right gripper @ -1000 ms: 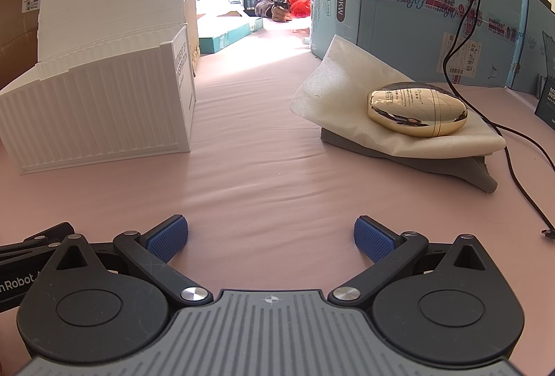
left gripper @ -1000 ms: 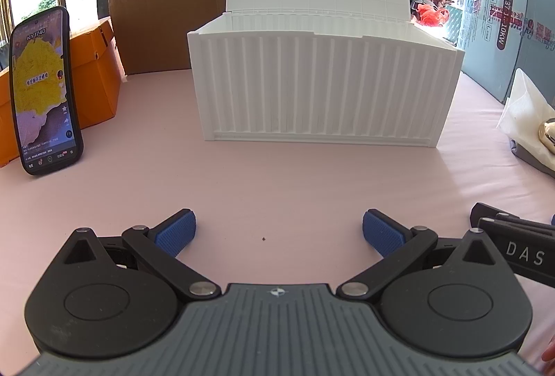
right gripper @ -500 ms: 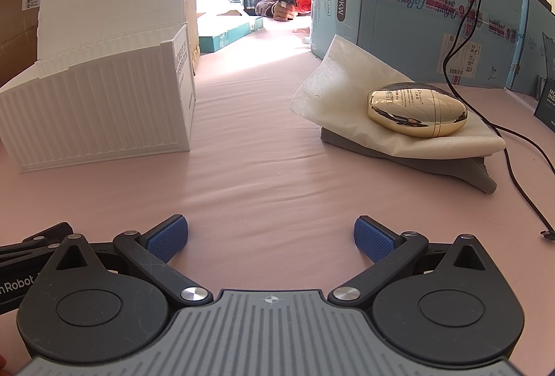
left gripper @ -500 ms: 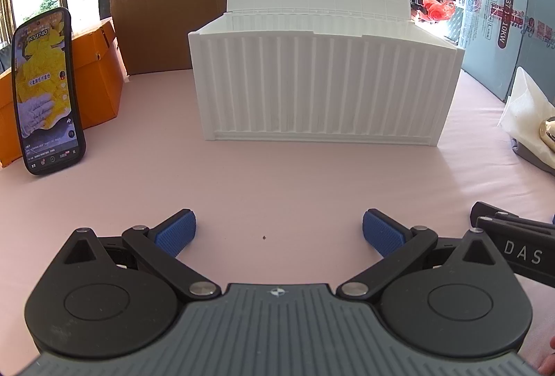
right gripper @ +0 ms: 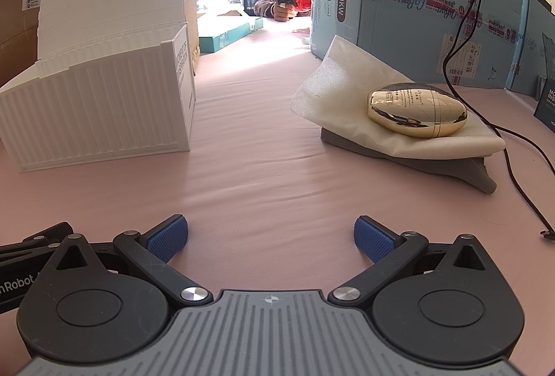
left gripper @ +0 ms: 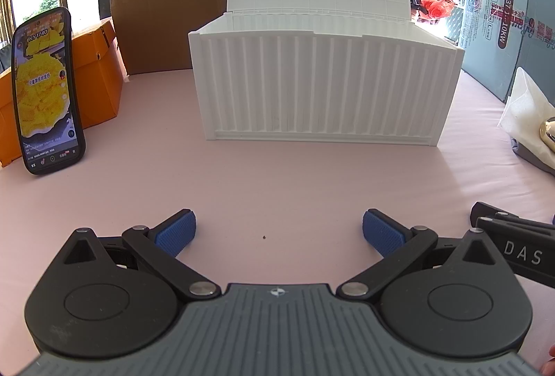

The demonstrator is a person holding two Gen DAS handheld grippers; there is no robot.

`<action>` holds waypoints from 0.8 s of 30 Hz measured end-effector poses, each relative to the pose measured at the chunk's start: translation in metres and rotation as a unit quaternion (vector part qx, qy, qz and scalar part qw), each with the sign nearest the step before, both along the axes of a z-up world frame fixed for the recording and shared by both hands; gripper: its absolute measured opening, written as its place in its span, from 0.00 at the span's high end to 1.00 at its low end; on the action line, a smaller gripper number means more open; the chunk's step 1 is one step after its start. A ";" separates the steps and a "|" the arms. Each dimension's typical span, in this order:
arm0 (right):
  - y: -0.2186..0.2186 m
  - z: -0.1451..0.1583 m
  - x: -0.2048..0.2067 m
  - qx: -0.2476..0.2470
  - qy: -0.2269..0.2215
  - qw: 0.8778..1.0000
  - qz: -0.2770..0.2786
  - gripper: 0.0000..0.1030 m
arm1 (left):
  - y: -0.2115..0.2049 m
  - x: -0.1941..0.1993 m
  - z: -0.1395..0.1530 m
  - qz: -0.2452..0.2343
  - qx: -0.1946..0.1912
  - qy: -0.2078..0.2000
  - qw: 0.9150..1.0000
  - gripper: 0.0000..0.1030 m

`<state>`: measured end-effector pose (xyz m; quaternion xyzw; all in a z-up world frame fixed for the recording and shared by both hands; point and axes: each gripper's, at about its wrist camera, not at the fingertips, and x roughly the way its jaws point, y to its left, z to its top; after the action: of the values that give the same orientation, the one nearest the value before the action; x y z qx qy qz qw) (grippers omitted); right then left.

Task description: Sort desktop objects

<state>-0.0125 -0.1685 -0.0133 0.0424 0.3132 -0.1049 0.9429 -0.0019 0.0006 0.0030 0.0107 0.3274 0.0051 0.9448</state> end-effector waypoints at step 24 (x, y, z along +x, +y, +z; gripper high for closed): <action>-0.025 0.035 -0.025 0.059 -0.068 0.996 0.017 0.00 | -0.016 -0.020 0.040 -0.044 0.028 -0.118 0.992 0.00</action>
<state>-0.0376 -0.1935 0.0214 0.0993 0.2545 -0.0668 0.9596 -0.0220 -0.0150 0.0427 0.0512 0.2124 -0.0259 0.9755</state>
